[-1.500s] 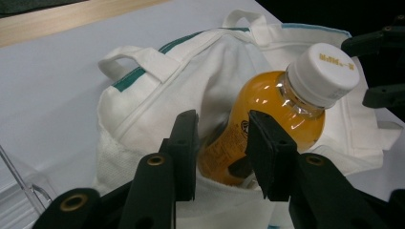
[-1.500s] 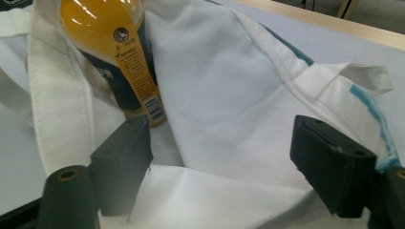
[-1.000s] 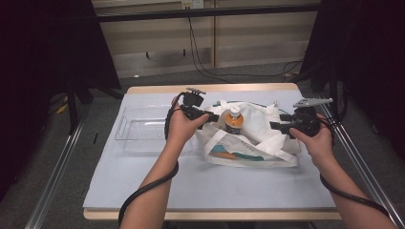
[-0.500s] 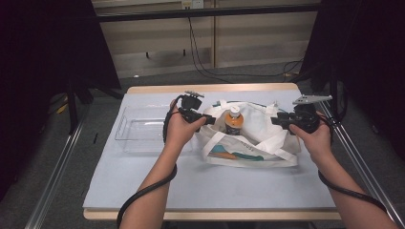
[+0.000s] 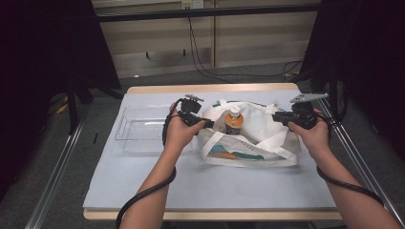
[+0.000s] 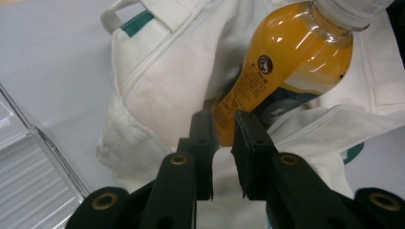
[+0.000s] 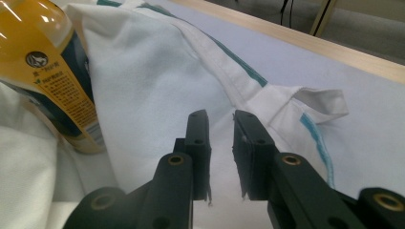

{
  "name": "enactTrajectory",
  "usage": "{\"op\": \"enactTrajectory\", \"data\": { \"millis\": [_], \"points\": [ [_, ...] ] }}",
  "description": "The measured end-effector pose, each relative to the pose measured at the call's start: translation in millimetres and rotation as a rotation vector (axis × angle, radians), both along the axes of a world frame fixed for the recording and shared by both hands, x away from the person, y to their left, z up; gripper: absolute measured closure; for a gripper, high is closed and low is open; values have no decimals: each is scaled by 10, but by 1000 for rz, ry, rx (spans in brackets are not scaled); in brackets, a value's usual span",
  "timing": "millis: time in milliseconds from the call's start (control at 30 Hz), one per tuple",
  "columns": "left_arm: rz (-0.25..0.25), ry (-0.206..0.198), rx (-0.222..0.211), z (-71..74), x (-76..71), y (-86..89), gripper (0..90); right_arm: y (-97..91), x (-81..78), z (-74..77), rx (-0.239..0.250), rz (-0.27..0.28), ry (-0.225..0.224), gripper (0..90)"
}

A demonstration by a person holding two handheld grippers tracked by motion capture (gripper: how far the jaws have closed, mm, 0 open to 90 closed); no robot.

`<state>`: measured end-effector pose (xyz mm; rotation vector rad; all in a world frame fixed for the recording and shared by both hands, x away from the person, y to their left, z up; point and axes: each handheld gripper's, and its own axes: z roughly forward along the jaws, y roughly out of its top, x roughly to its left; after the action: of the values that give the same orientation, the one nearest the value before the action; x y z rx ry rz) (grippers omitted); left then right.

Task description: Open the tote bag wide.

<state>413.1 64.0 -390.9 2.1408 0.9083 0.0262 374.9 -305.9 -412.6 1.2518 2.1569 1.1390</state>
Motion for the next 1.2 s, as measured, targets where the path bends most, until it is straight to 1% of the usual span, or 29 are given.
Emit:
{"op": "enactTrajectory", "data": {
  "millis": [100, 167, 233, 267, 300, 333, 400, 433, 467, 533, 600, 633, 667, 767, 800, 933, 967, 1000, 1200],
  "points": [
    [-1, 2, 1, -25, -3, 0, 788, -14, 11, -32, 3, -4, -5, 778],
    [9, 4, -2, -42, -6, -2, 792, -26, 20, -54, -2, -12, 0, 779],
    [8, 6, -2, -56, -7, 2, 793, -47, 31, -83, 6, -18, 1, 781],
    [3, 4, 6, -62, -7, 10, 793, -51, 34, -91, 7, -24, 5, 780],
    [10, 9, -4, -75, -14, 8, 795, -58, 38, -102, 7, -24, 5, 780],
    [6, 8, 2, -80, -14, 14, 796, -62, 39, -112, 8, -27, 7, 781],
    [14, 9, -5, -102, -17, 21, 797, -66, 44, -124, 1, -24, 8, 779],
    [10, 11, 1, -108, -16, 37, 799, -66, 47, -129, 2, -24, 5, 780],
    [12, 9, -9, -118, -17, 41, 801, -66, 50, -132, -1, -23, 3, 780],
    [14, 9, -3, -127, -26, 48, 805, -65, 52, -134, -4, -26, 0, 785],
    [15, 13, -8, -139, -36, 49, 805, -64, 60, -140, -7, -26, -1, 788],
    [19, 14, -16, -148, -46, 45, 805, -64, 62, -144, -8, -33, 0, 791],
    [16, 12, -12, -152, -51, 49, 805, -66, 65, -149, -9, -30, 6, 793],
    [12, 15, -11, -172, -58, 60, 808, -71, 73, -166, -11, -37, 4, 805],
    [18, 17, -21, -182, -62, 61, 810, -77, 77, -174, -13, -40, 7, 806],
    [17, 15, -17, -206, -72, 76, 816, -107, 88, -203, -16, -48, 5, 807],
    [21, 17, -25, -212, -78, 72, 817, -113, 90, -207, -17, -49, 4, 807],
    [17, 17, -18, -216, -79, 80, 817, -117, 92, -209, -18, -52, 4, 806],
    [22, 19, -18, -251, -101, 77, 823, -123, 103, -217, -15, -55, 6, 803]
  ]
}}
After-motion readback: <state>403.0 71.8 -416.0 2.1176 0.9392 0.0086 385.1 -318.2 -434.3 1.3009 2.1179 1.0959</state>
